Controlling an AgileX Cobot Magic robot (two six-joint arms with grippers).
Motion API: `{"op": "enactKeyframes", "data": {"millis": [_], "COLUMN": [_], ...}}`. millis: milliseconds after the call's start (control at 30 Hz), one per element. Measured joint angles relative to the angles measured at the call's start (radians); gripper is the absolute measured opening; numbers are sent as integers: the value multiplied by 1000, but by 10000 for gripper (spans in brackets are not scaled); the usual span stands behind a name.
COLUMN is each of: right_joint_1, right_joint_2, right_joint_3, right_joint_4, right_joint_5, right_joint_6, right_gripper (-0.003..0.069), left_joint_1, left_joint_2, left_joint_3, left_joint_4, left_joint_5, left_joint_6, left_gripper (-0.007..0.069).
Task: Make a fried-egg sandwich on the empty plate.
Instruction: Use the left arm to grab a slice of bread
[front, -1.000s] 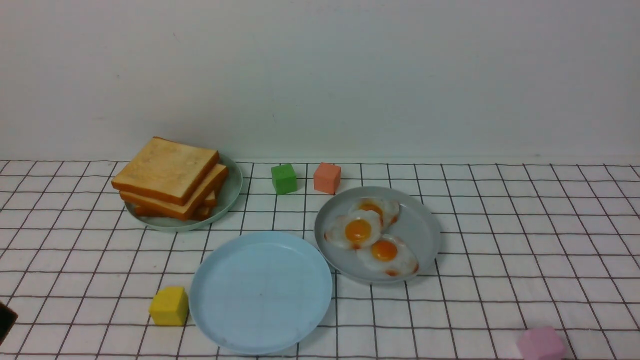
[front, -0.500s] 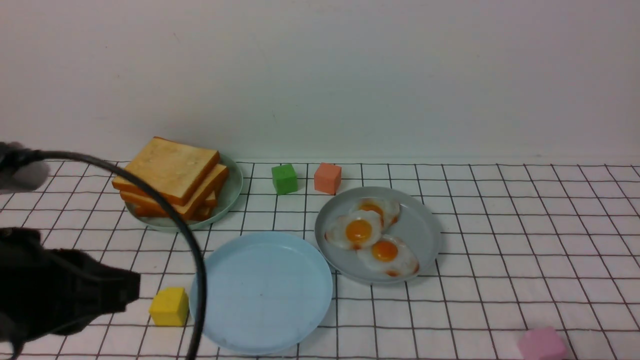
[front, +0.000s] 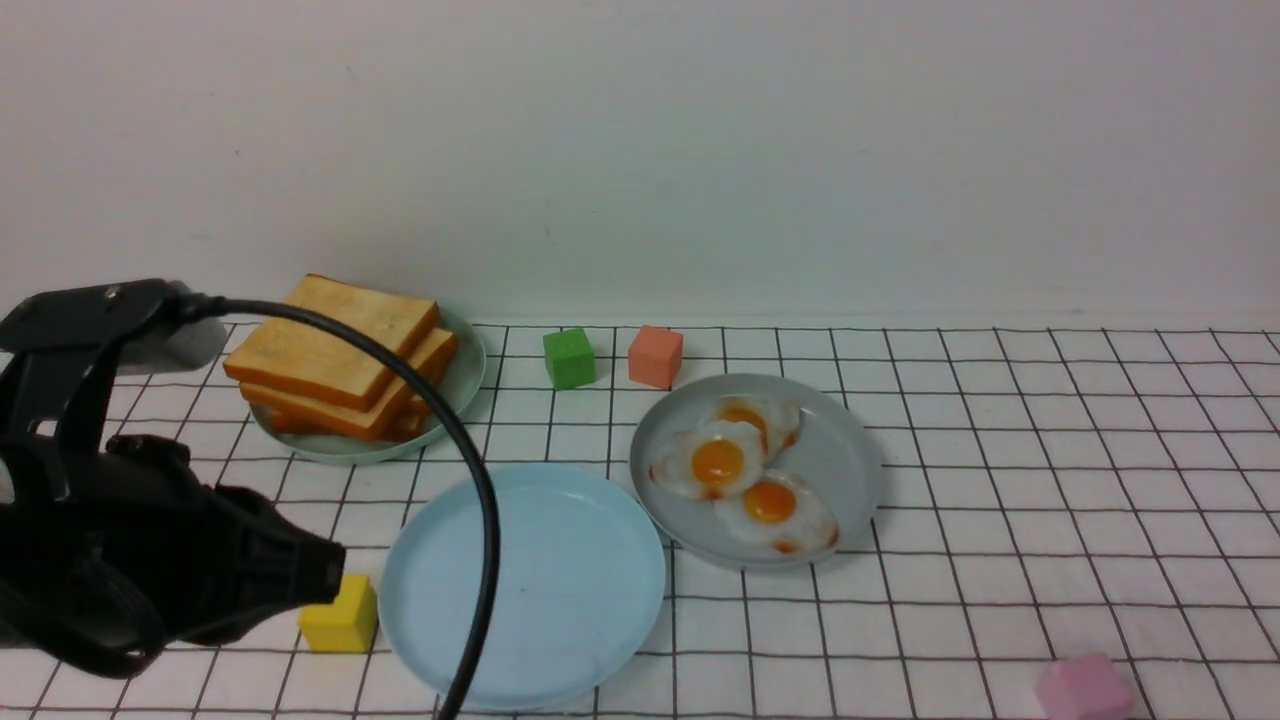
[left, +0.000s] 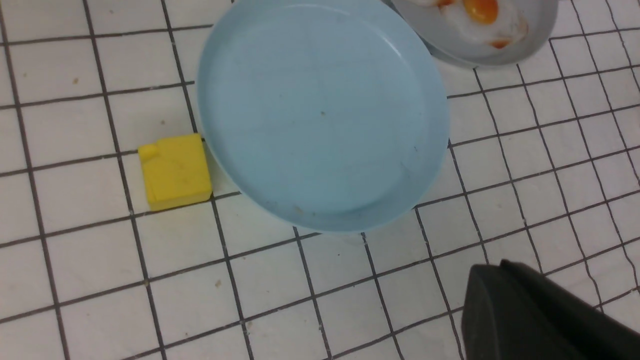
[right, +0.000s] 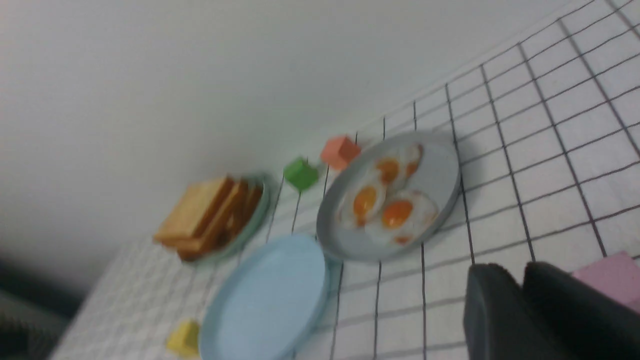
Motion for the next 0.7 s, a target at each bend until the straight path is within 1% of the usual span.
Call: {"op": "enactKeyframes", "data": {"millis": [33, 100, 133, 200, 233, 300, 367, 400, 433, 500, 600, 700], "right_joint_1": [0, 0, 0, 6, 20, 47, 111, 111, 151, 197, 228, 239], "right_joint_2": [11, 151, 162, 273, 317, 359, 417, 421, 447, 477, 486, 485], "right_joint_3": [0, -179, -191, -304, -361, -404, -478, -483, -513, -551, -573, -579], "right_joint_4": [-5, -72, -77, -127, -153, -168, -185, -185, -190, -198, -203, -203], "right_joint_5": [16, 209, 223, 342, 373, 389, 406, 406, 412, 419, 411, 382], "right_joint_6": [-10, -111, -116, -146, -151, -155, -159, -159, -159, -161, -163, -163], "right_gripper": [74, 3, 3, -7, -6, -3, 3, 3, 3, 3, 6, 7], "left_joint_1": [0, 0, 0, 0, 0, 0, 20, 23, 45, 85, 111, 115], "left_joint_2": [3, 61, 61, 139, 186, 238, 371, 371, 440, 548, 659, 762], "left_joint_3": [-1, -26, -26, -82, -122, -168, -289, -289, -352, -448, -545, -641], "left_joint_4": [1, 25, 25, 63, 89, 120, 179, 179, 193, 206, 227, 257], "left_joint_5": [-4, -41, -42, -38, -27, -12, 16, 19, 40, 70, 79, 69], "left_joint_6": [1, 6, 6, 4, -2, -13, -53, -53, -69, -75, -69, -69], "left_gripper": [-13, -13, -13, -13, -13, -13, -13, -13, -13, -13, -13, -13]}}
